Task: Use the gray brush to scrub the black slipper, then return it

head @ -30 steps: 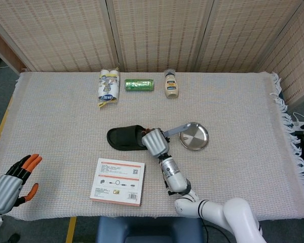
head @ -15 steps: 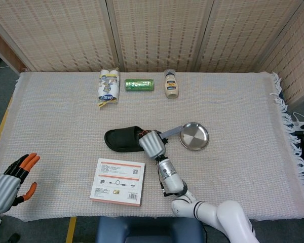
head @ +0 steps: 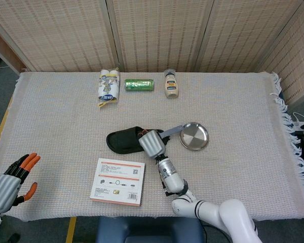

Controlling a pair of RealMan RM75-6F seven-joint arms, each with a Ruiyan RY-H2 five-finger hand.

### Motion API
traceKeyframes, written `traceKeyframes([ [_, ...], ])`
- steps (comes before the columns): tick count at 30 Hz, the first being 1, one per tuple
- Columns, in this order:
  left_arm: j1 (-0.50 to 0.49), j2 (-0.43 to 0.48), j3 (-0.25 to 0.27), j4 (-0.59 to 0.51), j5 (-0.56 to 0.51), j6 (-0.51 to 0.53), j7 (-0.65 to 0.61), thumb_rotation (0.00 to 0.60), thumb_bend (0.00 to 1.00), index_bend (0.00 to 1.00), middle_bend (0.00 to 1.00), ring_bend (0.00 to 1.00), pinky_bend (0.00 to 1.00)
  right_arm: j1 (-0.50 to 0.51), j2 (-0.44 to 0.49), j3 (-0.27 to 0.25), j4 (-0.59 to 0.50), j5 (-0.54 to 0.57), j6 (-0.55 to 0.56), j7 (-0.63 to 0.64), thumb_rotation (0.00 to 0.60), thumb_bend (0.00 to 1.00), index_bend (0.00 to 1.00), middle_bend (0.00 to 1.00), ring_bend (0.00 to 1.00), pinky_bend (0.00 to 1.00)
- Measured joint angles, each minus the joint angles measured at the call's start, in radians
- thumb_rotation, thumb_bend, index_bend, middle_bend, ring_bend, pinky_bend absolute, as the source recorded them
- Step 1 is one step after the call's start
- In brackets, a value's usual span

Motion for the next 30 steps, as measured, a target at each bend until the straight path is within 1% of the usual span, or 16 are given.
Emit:
traceKeyframes([
  [4, 0.0, 0.001, 0.001, 0.002, 0.002, 0.002, -0.004, 0.6, 0.5, 0.0, 0.0, 0.0, 0.16, 0.022, -0.033, 0.01, 0.024, 0.0, -0.004, -0.001, 0.6, 0.37, 0.91, 0.67, 0.61, 0.77],
  [7, 0.002, 0.002, -0.002, 0.004, 0.0, 0.008, -0.007, 0.6, 0.5, 0.0, 0.0, 0.0, 0.16, 0.022, -0.036, 0.008, 0.031, -0.004, 0.001, -0.007, 0.6, 0.37, 0.91, 0.67, 0.61, 0.77],
  [12, 0.005, 0.002, -0.002, -0.001, 0.0, 0.012, -0.004, 0.6, 0.5, 0.0, 0.0, 0.0, 0.17, 0.002, 0.002, 0.0, 0.013, -0.006, 0.009, -0.029, 0.6, 0.37, 0.91, 0.67, 0.61, 0.77],
  [17, 0.007, 0.008, 0.0, -0.005, 0.007, 0.02, -0.009, 0.6, 0.5, 0.0, 0.0, 0.0, 0.17, -0.02, 0.051, -0.01, -0.035, -0.01, 0.02, -0.048, 0.6, 0.37, 0.91, 0.68, 0.61, 0.77],
  [20, 0.007, 0.008, 0.001, -0.006, 0.01, 0.019, -0.009, 0.6, 0.5, 0.0, 0.0, 0.0, 0.17, -0.022, 0.056, -0.01, -0.066, -0.007, 0.017, -0.057, 0.6, 0.37, 0.91, 0.68, 0.61, 0.77],
  [25, 0.01, 0.006, 0.001, -0.008, 0.011, 0.024, -0.001, 0.6, 0.5, 0.0, 0.0, 0.0, 0.17, -0.002, 0.031, -0.011, -0.086, -0.016, 0.011, -0.051, 0.6, 0.37, 0.91, 0.68, 0.61, 0.77],
  [30, 0.015, 0.01, 0.0, -0.006, 0.008, 0.033, -0.009, 0.6, 0.5, 0.0, 0.0, 0.0, 0.17, 0.012, -0.002, -0.014, -0.062, -0.028, 0.011, -0.034, 0.6, 0.37, 0.91, 0.68, 0.61, 0.77],
])
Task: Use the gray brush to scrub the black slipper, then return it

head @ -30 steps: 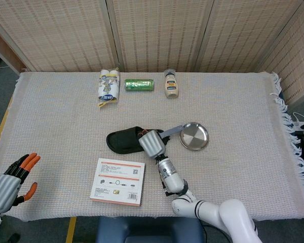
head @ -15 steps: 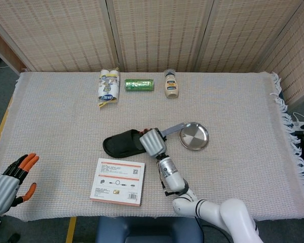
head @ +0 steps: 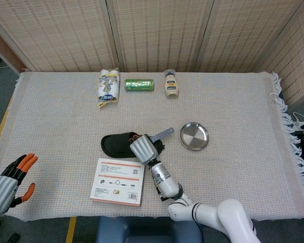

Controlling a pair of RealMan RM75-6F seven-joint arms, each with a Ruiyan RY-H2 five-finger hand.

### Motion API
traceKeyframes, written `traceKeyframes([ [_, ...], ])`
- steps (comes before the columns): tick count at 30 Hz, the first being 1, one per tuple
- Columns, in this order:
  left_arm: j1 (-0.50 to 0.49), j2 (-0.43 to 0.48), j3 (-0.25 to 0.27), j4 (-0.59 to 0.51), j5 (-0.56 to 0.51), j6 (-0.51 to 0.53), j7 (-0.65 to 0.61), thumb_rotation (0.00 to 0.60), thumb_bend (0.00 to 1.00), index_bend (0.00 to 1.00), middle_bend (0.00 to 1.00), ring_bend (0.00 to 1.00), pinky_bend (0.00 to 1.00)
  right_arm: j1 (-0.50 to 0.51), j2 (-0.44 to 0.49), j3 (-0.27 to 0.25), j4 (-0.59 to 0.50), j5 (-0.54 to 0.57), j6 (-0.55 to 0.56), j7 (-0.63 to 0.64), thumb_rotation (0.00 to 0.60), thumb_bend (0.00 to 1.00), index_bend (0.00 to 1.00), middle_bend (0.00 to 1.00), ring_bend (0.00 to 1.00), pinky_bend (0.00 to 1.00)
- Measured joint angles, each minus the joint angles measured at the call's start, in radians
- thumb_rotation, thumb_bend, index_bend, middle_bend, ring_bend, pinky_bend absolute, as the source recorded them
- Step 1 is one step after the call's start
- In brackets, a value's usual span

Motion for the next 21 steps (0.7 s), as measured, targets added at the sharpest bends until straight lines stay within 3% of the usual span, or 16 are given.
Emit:
traceKeyframes([
  [6, 0.005, 0.002, 0.002, 0.006, 0.011, 0.014, -0.006, 0.6, 0.51, 0.0, 0.0, 0.0, 0.17, -0.005, -0.004, -0.012, 0.046, 0.007, -0.01, -0.061, 0.6, 0.37, 0.91, 0.68, 0.61, 0.77],
  [12, 0.006, 0.004, 0.001, 0.006, 0.009, 0.015, -0.01, 0.6, 0.51, 0.0, 0.0, 0.0, 0.17, -0.018, 0.029, -0.022, 0.024, 0.005, -0.009, -0.09, 0.6, 0.37, 0.91, 0.68, 0.61, 0.77],
  [21, 0.008, 0.0, -0.003, 0.006, 0.0, 0.012, -0.008, 0.6, 0.51, 0.0, 0.0, 0.0, 0.17, 0.008, -0.008, -0.022, 0.015, -0.015, -0.022, -0.053, 0.6, 0.37, 0.91, 0.68, 0.62, 0.77],
])
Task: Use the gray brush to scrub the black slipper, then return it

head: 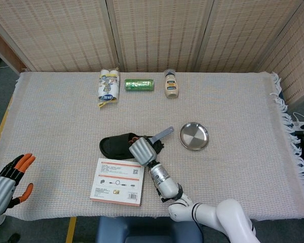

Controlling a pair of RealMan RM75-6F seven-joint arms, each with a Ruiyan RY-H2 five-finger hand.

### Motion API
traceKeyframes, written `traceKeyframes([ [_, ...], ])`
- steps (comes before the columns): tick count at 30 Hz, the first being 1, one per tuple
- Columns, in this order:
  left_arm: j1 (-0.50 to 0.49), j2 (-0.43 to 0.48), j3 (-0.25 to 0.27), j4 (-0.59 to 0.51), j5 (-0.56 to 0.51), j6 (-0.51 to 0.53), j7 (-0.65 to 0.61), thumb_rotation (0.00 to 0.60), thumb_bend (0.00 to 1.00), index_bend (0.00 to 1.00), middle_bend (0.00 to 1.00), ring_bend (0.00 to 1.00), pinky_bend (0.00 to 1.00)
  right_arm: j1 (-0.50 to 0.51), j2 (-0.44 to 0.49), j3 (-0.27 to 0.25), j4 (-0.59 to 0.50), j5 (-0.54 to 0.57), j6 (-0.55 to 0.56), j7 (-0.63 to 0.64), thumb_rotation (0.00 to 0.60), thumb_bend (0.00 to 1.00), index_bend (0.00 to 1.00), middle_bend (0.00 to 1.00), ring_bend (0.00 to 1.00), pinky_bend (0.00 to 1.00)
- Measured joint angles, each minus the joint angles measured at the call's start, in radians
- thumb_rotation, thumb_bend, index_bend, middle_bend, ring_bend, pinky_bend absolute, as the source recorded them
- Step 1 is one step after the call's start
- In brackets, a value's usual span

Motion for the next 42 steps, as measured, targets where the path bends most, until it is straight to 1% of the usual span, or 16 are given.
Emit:
traceKeyframes([
  [5, 0.003, 0.003, 0.001, 0.002, 0.005, 0.008, -0.006, 0.6, 0.51, 0.0, 0.0, 0.0, 0.17, 0.001, -0.004, -0.003, 0.036, -0.013, 0.013, -0.004, 0.6, 0.37, 0.9, 0.68, 0.62, 0.77],
  [7, 0.005, 0.004, 0.001, 0.002, 0.005, 0.01, -0.007, 0.6, 0.51, 0.0, 0.0, 0.0, 0.17, -0.006, 0.013, -0.004, 0.028, -0.014, 0.021, -0.011, 0.6, 0.37, 0.9, 0.68, 0.62, 0.77],
  [10, 0.005, 0.003, 0.002, 0.0, 0.007, 0.01, -0.002, 0.6, 0.5, 0.0, 0.0, 0.0, 0.17, -0.024, 0.057, -0.002, -0.016, -0.015, 0.041, -0.014, 0.6, 0.37, 0.89, 0.68, 0.62, 0.77],
  [14, 0.004, 0.0, 0.003, -0.005, 0.012, 0.008, 0.012, 0.6, 0.5, 0.0, 0.0, 0.0, 0.17, -0.049, 0.136, 0.007, -0.12, -0.024, 0.081, -0.004, 0.6, 0.37, 0.89, 0.68, 0.62, 0.77],
  [17, 0.002, -0.004, 0.005, -0.009, 0.021, 0.006, 0.025, 0.6, 0.5, 0.0, 0.0, 0.0, 0.17, -0.071, 0.199, 0.014, -0.2, -0.04, 0.123, 0.033, 0.6, 0.37, 0.89, 0.68, 0.62, 0.77],
  [19, 0.001, -0.005, 0.006, -0.009, 0.025, 0.005, 0.026, 0.6, 0.5, 0.0, 0.0, 0.0, 0.17, -0.09, 0.242, 0.012, -0.234, -0.051, 0.145, 0.054, 0.6, 0.37, 0.88, 0.68, 0.62, 0.77],
  [23, 0.0, -0.006, 0.009, -0.01, 0.031, 0.005, 0.031, 0.6, 0.5, 0.0, 0.0, 0.0, 0.17, -0.157, 0.346, -0.014, -0.283, -0.061, 0.181, 0.062, 0.6, 0.37, 0.88, 0.68, 0.62, 0.77],
  [27, -0.001, -0.007, 0.011, -0.013, 0.038, 0.006, 0.04, 0.6, 0.5, 0.0, 0.0, 0.0, 0.17, -0.227, 0.406, -0.038, -0.308, -0.027, 0.182, 0.092, 0.6, 0.37, 0.87, 0.68, 0.62, 0.77],
  [31, -0.003, -0.012, 0.011, -0.015, 0.046, 0.006, 0.053, 0.6, 0.51, 0.0, 0.0, 0.0, 0.17, -0.259, 0.433, -0.061, -0.302, -0.006, 0.173, 0.123, 0.6, 0.37, 0.87, 0.68, 0.62, 0.77],
  [38, -0.011, -0.025, 0.011, -0.005, 0.061, 0.008, 0.058, 0.6, 0.51, 0.0, 0.0, 0.0, 0.17, -0.28, 0.403, -0.08, -0.179, 0.019, 0.118, 0.173, 0.6, 0.37, 0.83, 0.68, 0.62, 0.75],
  [41, -0.013, -0.03, 0.01, 0.001, 0.061, 0.005, 0.058, 0.6, 0.51, 0.0, 0.0, 0.0, 0.17, -0.278, 0.376, -0.088, -0.124, 0.017, 0.099, 0.197, 0.6, 0.37, 0.78, 0.68, 0.61, 0.74],
  [42, -0.014, -0.03, 0.01, 0.002, 0.058, 0.002, 0.058, 0.6, 0.51, 0.0, 0.0, 0.0, 0.17, -0.278, 0.368, -0.091, -0.108, 0.016, 0.092, 0.204, 0.6, 0.37, 0.75, 0.68, 0.6, 0.73],
])
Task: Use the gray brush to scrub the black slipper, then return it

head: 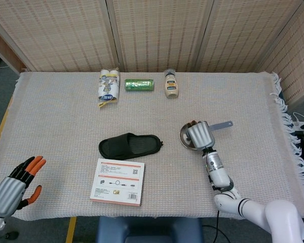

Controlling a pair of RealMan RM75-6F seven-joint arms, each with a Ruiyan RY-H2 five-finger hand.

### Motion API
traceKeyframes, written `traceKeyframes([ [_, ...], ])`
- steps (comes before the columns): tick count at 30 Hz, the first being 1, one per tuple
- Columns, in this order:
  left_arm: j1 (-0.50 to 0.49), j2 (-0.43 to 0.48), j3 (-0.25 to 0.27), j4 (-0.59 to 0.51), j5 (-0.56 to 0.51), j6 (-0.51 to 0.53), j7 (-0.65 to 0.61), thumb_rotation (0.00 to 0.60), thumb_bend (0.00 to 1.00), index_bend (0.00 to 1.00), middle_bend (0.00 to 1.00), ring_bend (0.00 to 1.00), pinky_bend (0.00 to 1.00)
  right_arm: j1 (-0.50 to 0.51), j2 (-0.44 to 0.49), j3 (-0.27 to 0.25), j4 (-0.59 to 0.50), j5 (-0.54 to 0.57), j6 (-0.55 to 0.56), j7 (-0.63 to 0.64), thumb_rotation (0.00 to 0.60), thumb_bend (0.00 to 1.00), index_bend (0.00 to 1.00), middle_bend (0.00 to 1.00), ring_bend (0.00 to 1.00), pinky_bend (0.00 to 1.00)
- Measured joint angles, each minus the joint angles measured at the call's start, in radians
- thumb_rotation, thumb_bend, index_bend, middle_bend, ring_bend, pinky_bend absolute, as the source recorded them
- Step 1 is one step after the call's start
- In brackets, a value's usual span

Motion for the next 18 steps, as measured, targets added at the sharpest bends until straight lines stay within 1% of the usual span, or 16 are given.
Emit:
traceKeyframes([
  [2, -0.003, 0.0, 0.0, 0.0, -0.006, -0.01, -0.002, 0.6, 0.51, 0.0, 0.0, 0.0, 0.17, 0.003, -0.018, -0.007, 0.038, -0.005, -0.015, 0.009, 0.6, 0.37, 0.68, 0.67, 0.58, 0.71],
  [5, -0.009, -0.001, -0.001, 0.001, -0.015, -0.026, -0.003, 0.6, 0.52, 0.0, 0.0, 0.0, 0.17, 0.007, -0.045, -0.012, 0.08, -0.009, -0.035, 0.016, 0.6, 0.37, 0.53, 0.61, 0.53, 0.68],
  [7, -0.012, -0.002, -0.001, 0.001, -0.019, -0.034, -0.003, 0.6, 0.52, 0.0, 0.0, 0.0, 0.17, 0.008, -0.051, -0.01, 0.086, -0.007, -0.044, 0.016, 0.6, 0.37, 0.42, 0.55, 0.49, 0.66],
  [8, -0.014, -0.002, -0.001, 0.001, -0.021, -0.039, -0.002, 0.6, 0.52, 0.0, 0.0, 0.0, 0.17, 0.008, -0.051, -0.008, 0.084, -0.004, -0.048, 0.017, 0.6, 0.37, 0.4, 0.54, 0.48, 0.65],
  [10, -0.015, -0.001, 0.002, -0.002, -0.022, -0.045, -0.004, 0.6, 0.52, 0.0, 0.0, 0.0, 0.17, 0.005, -0.048, -0.005, 0.076, 0.003, -0.052, 0.017, 0.6, 0.37, 0.31, 0.49, 0.44, 0.61],
  [13, -0.02, 0.004, 0.008, -0.009, -0.02, -0.053, -0.013, 0.6, 0.52, 0.0, 0.0, 0.0, 0.17, -0.003, -0.041, -0.002, 0.055, 0.014, -0.056, 0.008, 0.6, 0.37, 0.24, 0.45, 0.41, 0.59],
  [18, -0.021, 0.004, 0.009, -0.01, -0.021, -0.055, -0.01, 0.6, 0.51, 0.0, 0.0, 0.0, 0.17, -0.015, -0.023, 0.0, 0.02, 0.03, -0.061, -0.022, 0.6, 0.37, 0.19, 0.42, 0.39, 0.57],
])
